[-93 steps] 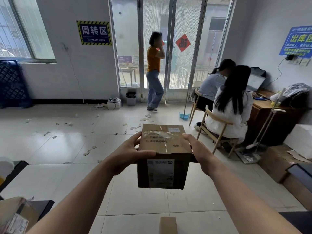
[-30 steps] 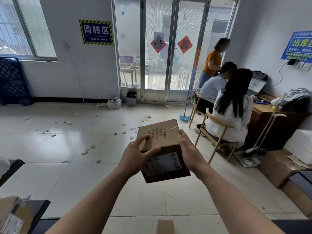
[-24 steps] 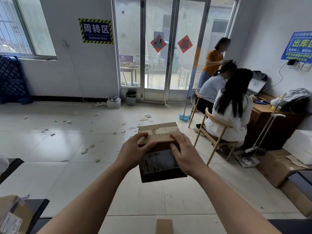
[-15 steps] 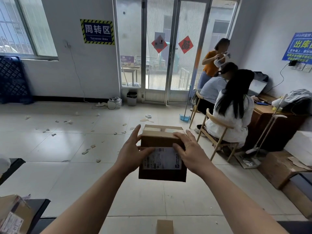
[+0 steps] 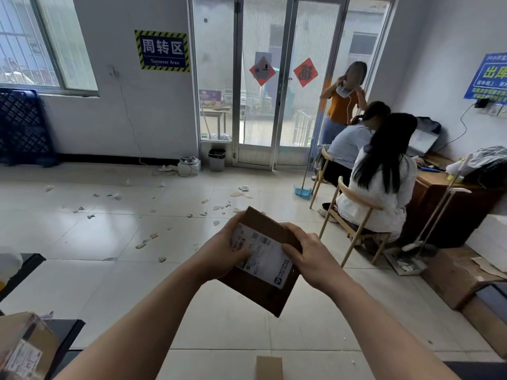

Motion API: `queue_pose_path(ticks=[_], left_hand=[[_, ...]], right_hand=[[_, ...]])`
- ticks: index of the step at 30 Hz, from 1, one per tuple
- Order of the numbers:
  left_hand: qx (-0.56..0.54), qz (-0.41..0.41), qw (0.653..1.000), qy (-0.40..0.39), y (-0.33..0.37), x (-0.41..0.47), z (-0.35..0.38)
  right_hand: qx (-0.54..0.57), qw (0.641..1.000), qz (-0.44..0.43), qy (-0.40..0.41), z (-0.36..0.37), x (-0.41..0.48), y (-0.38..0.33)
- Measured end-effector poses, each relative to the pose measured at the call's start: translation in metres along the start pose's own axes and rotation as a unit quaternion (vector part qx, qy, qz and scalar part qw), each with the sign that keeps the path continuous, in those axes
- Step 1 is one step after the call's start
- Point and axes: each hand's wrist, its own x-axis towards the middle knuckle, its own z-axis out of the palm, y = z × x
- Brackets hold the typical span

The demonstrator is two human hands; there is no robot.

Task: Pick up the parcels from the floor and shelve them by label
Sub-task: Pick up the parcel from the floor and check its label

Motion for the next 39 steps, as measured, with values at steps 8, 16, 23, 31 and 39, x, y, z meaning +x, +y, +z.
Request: queue_pose_path(ticks=[8, 16, 23, 31, 39], left_hand=[[-0.003, 0.042, 0.999, -0.001, -0.019, -0.012, -0.002], [0.085, 0.076, 0.993, -0.018, -0.030, -0.031, 0.005], [0.041, 0.098, 0.994, 0.009, -0.032, -0.030, 0.004], [-0.078, 0.088, 0.992, 0.039, -0.041, -0.031, 0.004], [-0.092, 0.068, 0.993, 0.018, -0.049, -0.034, -0.007]], right_hand=[[0.014, 0.997, 0.077, -0.028, -0.003, 0.003, 0.015], [0.095, 0.985, 0.131, -0.063, 0.002, -0.006, 0.029], [0.018, 0.991, 0.127, -0.045, -0.002, -0.002, 0.030], [0.002, 0.998, 0.052, -0.018, -0.005, -0.007, 0.016], [-0.005, 1.000, 0.005, -0.009, -0.001, -0.011, 0.013]])
